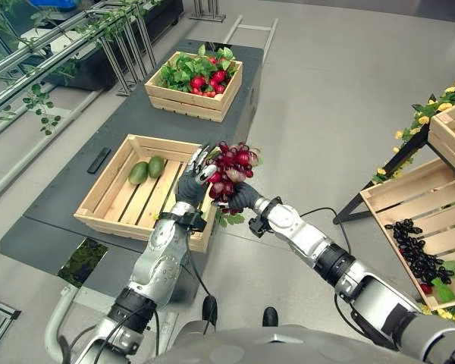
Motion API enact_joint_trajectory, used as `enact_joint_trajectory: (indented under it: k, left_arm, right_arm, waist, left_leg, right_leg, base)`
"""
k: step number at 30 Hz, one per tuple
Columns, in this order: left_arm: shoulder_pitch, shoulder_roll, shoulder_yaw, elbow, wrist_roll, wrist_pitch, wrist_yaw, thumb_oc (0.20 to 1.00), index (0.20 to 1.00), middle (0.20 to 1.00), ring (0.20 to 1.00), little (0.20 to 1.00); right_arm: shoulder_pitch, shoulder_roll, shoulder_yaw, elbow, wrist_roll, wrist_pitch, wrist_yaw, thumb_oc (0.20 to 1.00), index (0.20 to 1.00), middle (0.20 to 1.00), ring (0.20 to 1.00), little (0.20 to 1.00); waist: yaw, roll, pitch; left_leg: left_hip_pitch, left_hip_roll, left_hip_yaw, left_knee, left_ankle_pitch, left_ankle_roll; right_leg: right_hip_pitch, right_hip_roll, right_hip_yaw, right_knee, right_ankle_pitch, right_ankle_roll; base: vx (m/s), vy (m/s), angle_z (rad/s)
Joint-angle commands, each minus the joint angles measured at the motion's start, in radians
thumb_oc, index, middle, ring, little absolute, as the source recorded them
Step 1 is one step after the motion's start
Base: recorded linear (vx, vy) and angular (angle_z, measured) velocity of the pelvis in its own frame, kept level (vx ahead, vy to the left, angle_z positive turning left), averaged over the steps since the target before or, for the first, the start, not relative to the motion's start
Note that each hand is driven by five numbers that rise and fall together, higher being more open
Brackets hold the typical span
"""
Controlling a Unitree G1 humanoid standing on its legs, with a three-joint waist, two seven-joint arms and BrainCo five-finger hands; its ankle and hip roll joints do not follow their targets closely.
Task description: Pick up the fruits from the basket on one side to the basket on the other side
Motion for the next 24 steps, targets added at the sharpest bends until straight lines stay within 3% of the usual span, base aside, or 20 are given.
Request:
enact_joint_trajectory:
  k: [1,10,20,24]
  left_arm:
    - [-0.007,0.021,0.052,-0.066,0.005,-0.076,-0.039,1.000,1.000,1.000,1.000,1.000]
    - [0.094,0.012,0.177,-0.042,0.061,-0.101,-0.030,1.000,1.000,1.000,1.000,1.000]
    - [0.153,-0.015,0.248,0.024,0.100,-0.116,-0.015,1.000,1.000,1.000,1.000,1.000]
    - [0.193,-0.018,0.288,0.141,0.200,-0.110,0.012,1.000,1.000,1.000,1.000,1.000]
  right_arm:
    - [-0.040,0.047,-0.091,-0.032,0.032,-0.100,-0.024,0.200,0.200,0.200,0.200,0.200]
    - [0.036,-0.015,-0.210,-0.075,0.029,-0.118,-0.049,0.200,0.200,0.200,0.200,0.200]
    - [0.090,-0.047,-0.296,-0.103,0.012,-0.130,-0.075,0.200,0.200,0.200,0.200,0.200]
    - [0.129,-0.075,-0.342,-0.122,-0.006,-0.138,-0.086,0.200,0.200,0.200,0.200,0.200]
  waist:
    - [0.035,-0.068,-0.011]
    - [0.045,-0.073,-0.010]
    - [0.050,-0.076,-0.009]
    - [0.052,-0.076,-0.008]
  left_leg:
    - [0.057,0.000,-0.003,0.001,-0.137,-0.015]
    - [0.060,-0.003,-0.007,0.001,-0.138,-0.013]
    - [0.063,-0.004,-0.009,0.001,-0.139,-0.011]
    - [0.061,-0.005,-0.008,0.001,-0.137,-0.011]
  right_leg:
    - [-0.006,-0.089,-0.004,0.003,-0.021,0.106]
    - [0.001,-0.090,-0.011,0.003,-0.022,0.105]
    - [0.005,-0.093,-0.015,0.003,-0.022,0.105]
    - [0.005,-0.093,-0.017,0.003,-0.023,0.107]
  base:
    - [0.00,0.000,0.00]
    - [0.00,0.001,0.02]
    - [0.00,0.001,0.00]
    - [0.00,0.000,0.00]
